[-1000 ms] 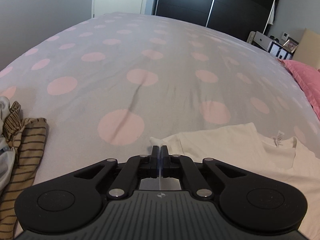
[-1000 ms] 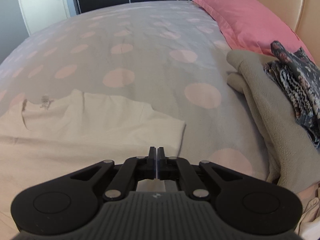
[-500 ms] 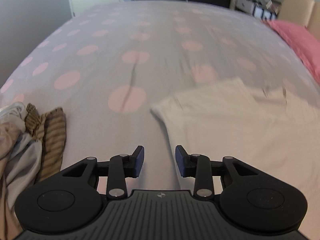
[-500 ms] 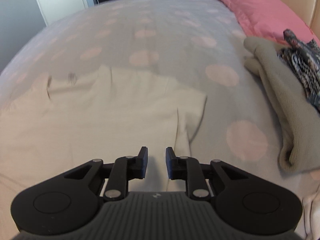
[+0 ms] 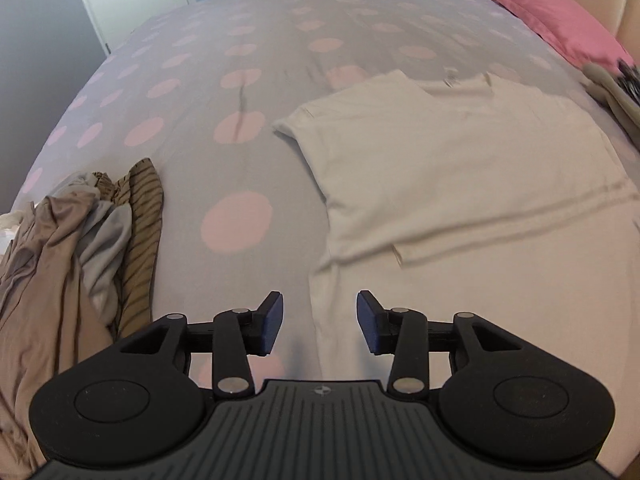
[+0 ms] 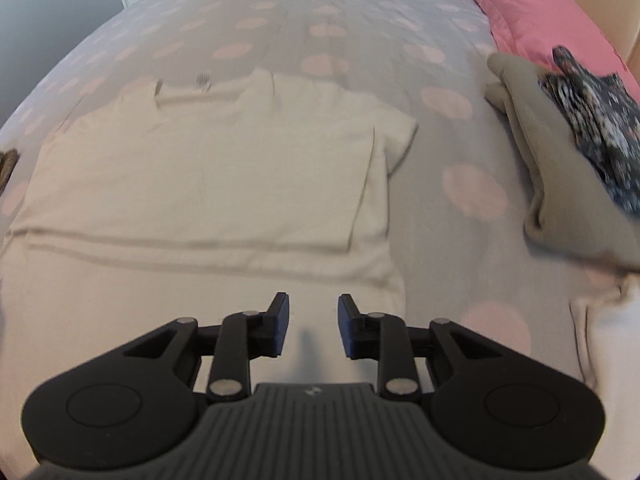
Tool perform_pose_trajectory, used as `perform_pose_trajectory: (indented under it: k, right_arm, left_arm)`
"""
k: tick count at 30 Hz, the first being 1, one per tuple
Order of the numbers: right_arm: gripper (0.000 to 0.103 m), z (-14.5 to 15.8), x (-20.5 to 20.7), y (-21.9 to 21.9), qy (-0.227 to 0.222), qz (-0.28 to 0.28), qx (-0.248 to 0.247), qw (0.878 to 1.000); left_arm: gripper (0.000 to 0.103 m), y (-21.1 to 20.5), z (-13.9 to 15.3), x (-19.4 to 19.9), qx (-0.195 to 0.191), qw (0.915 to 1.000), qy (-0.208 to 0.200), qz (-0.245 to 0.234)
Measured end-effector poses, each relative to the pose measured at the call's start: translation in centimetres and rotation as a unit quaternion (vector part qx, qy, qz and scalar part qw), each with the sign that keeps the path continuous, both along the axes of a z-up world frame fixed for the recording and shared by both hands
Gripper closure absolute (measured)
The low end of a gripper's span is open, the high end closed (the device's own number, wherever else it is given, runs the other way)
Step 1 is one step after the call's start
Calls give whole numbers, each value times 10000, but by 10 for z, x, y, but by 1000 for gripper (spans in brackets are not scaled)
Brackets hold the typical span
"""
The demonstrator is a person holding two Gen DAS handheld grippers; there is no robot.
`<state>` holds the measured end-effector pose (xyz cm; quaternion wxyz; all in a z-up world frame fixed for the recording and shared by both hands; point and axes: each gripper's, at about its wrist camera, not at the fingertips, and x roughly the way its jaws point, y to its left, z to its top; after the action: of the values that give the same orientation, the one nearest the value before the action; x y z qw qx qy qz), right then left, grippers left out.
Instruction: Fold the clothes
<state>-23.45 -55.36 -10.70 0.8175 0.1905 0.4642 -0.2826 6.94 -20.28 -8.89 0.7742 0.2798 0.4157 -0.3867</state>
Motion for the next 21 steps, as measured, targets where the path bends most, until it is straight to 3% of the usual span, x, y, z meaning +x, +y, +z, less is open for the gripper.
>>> perform_pose_trajectory:
  k: [6,12,14,17,19,20,21]
  right_arm:
    - [69,-16,-35,27,453,-11,117,9989]
    - [60,-31,-63,36,578,-211,604,9963]
    - [59,-36,-72,40,626,-265,754,9948]
    - [58,-43,-84,46,688,-285,915,9930]
    - [59,-48,-92,49,725,-277,1000,9920]
    - [60,-48,-94,50,714,-286,1044,9915]
    - [69,-48,-97,50,703,-296,1089,9911]
  left_arm:
    - [61,18,-16,-24,482,9986,194,-106]
    - [57,29,-38,-32,894,9956,265,-60]
    - [57,33,-47,-33,1081,9928,523,6]
    - [63,42,-56,-43,1206,9900,730,-13]
    - [75,44,-55,-48,1199,9896,785,-79]
    - [83,44,-55,-50,1189,9893,836,-119]
    - [87,44,-54,-53,1199,9891,837,-160]
